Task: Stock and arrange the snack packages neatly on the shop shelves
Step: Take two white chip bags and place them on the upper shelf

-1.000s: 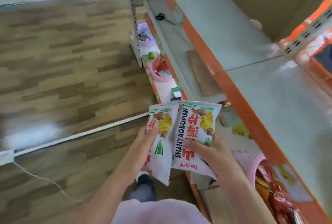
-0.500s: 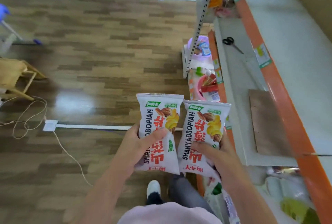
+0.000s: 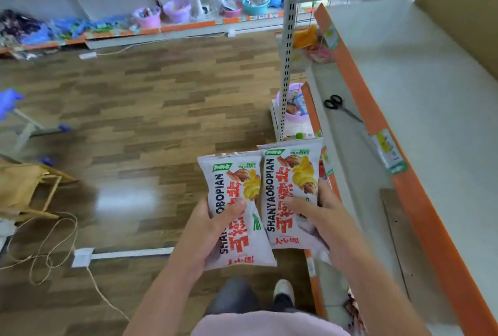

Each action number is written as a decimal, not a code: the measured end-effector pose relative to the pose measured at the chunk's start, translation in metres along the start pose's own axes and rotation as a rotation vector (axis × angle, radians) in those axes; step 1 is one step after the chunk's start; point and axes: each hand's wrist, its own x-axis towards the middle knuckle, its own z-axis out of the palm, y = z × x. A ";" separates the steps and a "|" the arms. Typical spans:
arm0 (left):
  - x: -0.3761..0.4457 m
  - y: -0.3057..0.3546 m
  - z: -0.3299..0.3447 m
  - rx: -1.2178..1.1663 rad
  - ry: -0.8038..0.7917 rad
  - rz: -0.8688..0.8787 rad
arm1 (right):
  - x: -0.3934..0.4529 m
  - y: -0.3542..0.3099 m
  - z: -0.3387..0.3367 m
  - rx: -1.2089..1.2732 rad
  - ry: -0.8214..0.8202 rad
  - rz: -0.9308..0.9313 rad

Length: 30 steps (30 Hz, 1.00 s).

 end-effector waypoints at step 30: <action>0.311 0.204 -0.082 -0.023 -0.208 0.001 | 0.315 -0.132 0.090 -0.099 0.167 0.089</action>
